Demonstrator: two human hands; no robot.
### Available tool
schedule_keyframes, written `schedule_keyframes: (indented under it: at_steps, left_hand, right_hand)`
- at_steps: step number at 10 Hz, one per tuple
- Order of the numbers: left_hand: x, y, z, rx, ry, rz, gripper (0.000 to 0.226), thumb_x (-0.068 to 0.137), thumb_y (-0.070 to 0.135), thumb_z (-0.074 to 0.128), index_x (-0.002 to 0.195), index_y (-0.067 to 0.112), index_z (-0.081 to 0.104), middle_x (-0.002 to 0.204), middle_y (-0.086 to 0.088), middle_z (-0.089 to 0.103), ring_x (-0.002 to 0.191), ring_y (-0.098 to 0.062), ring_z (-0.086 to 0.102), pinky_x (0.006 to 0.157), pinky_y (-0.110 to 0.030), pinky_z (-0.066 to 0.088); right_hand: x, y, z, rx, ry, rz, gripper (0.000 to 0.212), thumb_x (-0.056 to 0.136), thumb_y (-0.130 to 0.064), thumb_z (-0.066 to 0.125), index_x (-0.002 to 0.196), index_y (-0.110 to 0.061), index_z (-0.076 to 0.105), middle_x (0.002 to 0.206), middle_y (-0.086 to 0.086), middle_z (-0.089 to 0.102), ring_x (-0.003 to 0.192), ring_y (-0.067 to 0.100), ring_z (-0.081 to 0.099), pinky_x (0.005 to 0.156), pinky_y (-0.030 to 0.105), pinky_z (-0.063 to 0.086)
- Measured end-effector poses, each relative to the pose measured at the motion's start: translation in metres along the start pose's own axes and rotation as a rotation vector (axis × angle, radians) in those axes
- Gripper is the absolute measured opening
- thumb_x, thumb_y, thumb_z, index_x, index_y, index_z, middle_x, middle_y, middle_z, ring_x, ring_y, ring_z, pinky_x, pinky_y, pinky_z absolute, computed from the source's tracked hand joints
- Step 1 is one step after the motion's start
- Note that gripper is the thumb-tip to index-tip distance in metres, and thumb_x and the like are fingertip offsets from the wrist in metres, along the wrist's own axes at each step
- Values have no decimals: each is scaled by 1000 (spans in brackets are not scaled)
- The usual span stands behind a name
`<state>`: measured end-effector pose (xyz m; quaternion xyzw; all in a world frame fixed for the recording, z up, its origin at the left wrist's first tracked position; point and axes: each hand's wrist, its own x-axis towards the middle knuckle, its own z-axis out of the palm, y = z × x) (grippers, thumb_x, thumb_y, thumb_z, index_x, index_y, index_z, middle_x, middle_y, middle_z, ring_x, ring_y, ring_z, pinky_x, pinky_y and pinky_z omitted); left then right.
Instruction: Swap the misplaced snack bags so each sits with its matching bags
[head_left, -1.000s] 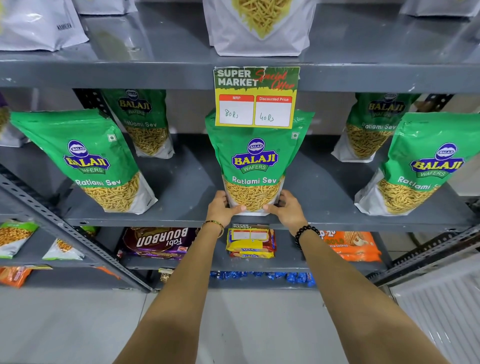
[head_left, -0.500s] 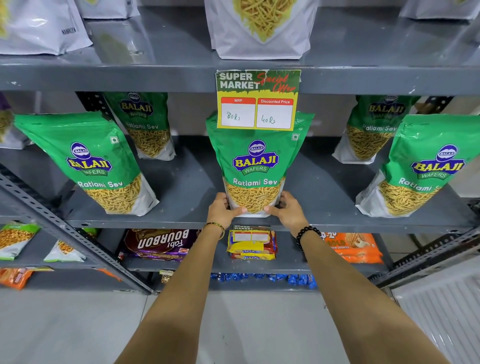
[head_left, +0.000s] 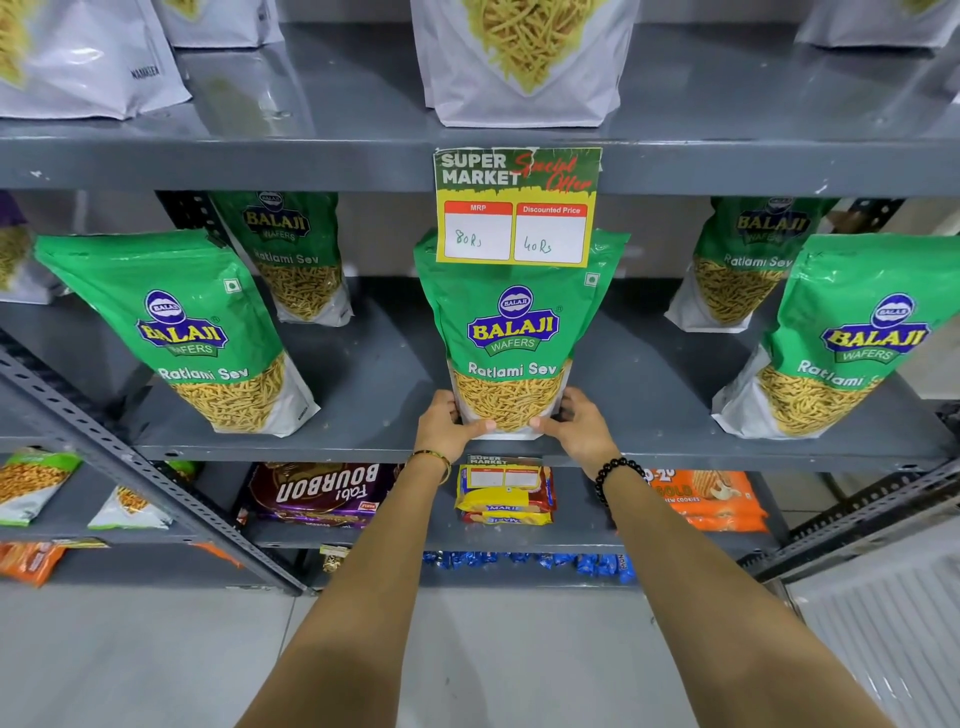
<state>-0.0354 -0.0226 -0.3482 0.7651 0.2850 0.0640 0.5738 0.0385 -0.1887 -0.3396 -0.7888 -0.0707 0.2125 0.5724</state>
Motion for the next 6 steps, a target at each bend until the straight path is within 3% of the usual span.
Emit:
schedule_keyframes:
  at_steps: [3, 5, 6]
  left_hand:
    - [-6, 4, -1, 18, -24, -5, 55, 67, 17, 78, 112, 8, 46, 123, -15, 59, 110, -27, 56, 91, -36, 46]
    - [-26, 4, -2, 181, -1, 43, 68, 72, 30, 73, 129, 15, 38, 133, -12, 53, 121, -34, 48, 103, -54, 39]
    - [-40, -2, -1, 329, 14, 76, 71, 78, 34, 66, 136, 12, 30, 142, -16, 44, 127, -37, 41, 108, -57, 29]
  right_hand:
    - [-3, -3, 0, 7, -3, 9, 45, 77, -7, 70, 117, -9, 51, 125, 13, 61, 112, 27, 56, 97, 41, 47]
    - [-15, -3, 2, -47, -7, 25, 58, 73, -9, 74, 124, -10, 47, 130, 12, 58, 119, 30, 53, 102, 46, 44]
    - [-28, 4, 4, -65, 18, 43, 72, 73, -8, 74, 135, -7, 37, 143, 12, 46, 130, 29, 44, 102, 40, 39]
